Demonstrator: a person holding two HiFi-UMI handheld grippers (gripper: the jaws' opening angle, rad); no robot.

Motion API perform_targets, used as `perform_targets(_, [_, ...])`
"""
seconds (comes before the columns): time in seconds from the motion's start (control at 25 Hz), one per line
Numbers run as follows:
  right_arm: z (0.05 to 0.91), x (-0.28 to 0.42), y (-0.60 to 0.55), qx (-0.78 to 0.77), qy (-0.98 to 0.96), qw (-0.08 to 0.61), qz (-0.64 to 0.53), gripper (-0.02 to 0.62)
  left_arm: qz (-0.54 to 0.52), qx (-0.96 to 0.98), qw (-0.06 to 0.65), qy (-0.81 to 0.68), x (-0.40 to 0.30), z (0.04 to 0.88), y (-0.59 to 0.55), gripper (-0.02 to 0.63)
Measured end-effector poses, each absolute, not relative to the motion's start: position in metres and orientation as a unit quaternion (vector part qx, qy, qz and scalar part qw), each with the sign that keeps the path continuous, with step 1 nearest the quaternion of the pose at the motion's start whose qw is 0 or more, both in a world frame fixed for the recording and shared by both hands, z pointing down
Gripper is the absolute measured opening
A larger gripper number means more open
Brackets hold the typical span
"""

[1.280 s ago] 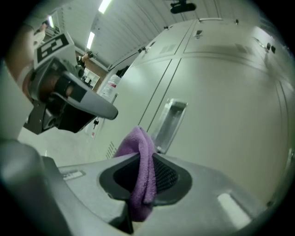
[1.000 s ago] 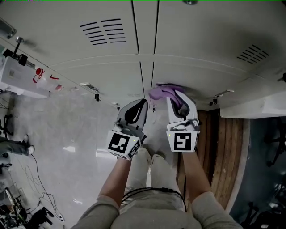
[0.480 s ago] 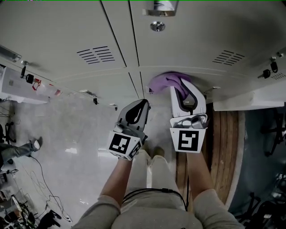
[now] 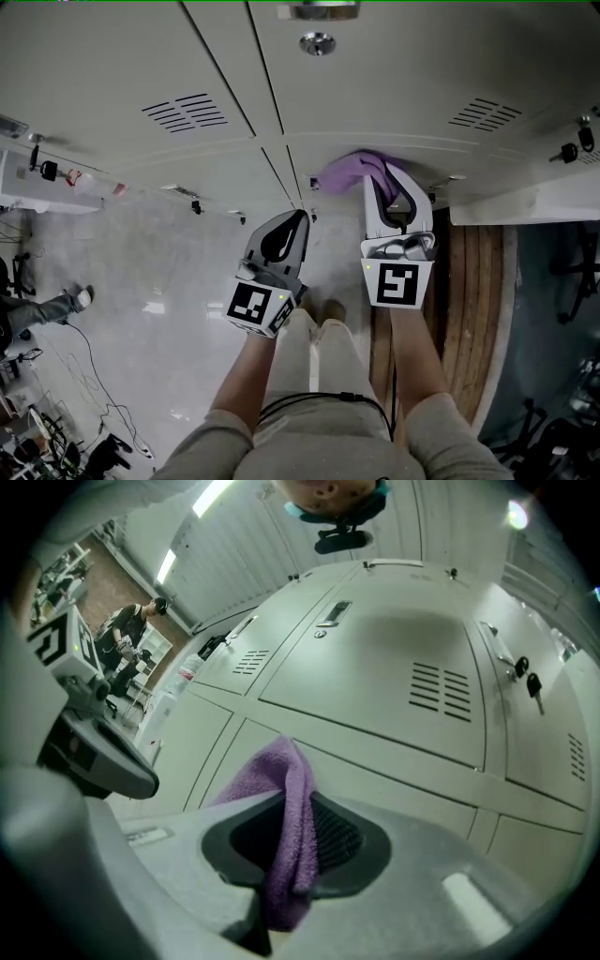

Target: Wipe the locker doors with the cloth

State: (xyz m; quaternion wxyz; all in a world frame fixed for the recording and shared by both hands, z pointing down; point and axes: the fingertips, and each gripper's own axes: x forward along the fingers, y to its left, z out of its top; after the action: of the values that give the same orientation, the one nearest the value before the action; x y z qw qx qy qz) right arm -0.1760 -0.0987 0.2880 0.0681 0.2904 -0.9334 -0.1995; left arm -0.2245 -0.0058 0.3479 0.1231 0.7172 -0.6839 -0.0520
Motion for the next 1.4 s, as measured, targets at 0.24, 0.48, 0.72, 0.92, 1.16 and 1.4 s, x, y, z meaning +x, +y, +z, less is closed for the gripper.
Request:
perform_targets(0.24, [0.329,-0.177,-0.101,0.281,-0.937,0.090,-0.188,0.061,-0.052,0.711,0.131,-0.689,-0.230,0.366,-0.009,-0.002])
perform_targets(0.48, [0.375,-0.177,-0.104,0.272,-0.939,0.112,-0.176,0.061,-0.046,0.708,0.132,-0.693,-0.238,0.389,-0.013,-0.002])
perform_targets(0.72, [0.428,-0.179,-0.105,0.266,-0.941,0.130,-0.168,0.061,-0.044,0.700,0.135,-0.700,-0.245,0.412,-0.016,-0.002])
perform_targets(0.92, [0.471,-0.179,-0.105,0.263,-0.941,0.139,-0.160,0.061,-0.043,0.699,0.134,-0.701,-0.246,0.441,-0.015,-0.002])
perform_targets(1.16, [0.527,-0.181,-0.104,0.254,-0.941,0.155,-0.162,0.060,-0.042,0.700,0.129,-0.701,-0.247,0.481,-0.013,-0.002])
perform_targets(1.4, [0.576,-0.183,-0.103,0.263,-0.944,0.142,-0.138,0.060,-0.050,0.700,0.121,-0.702,-0.253,0.514,-0.012,-0.002])
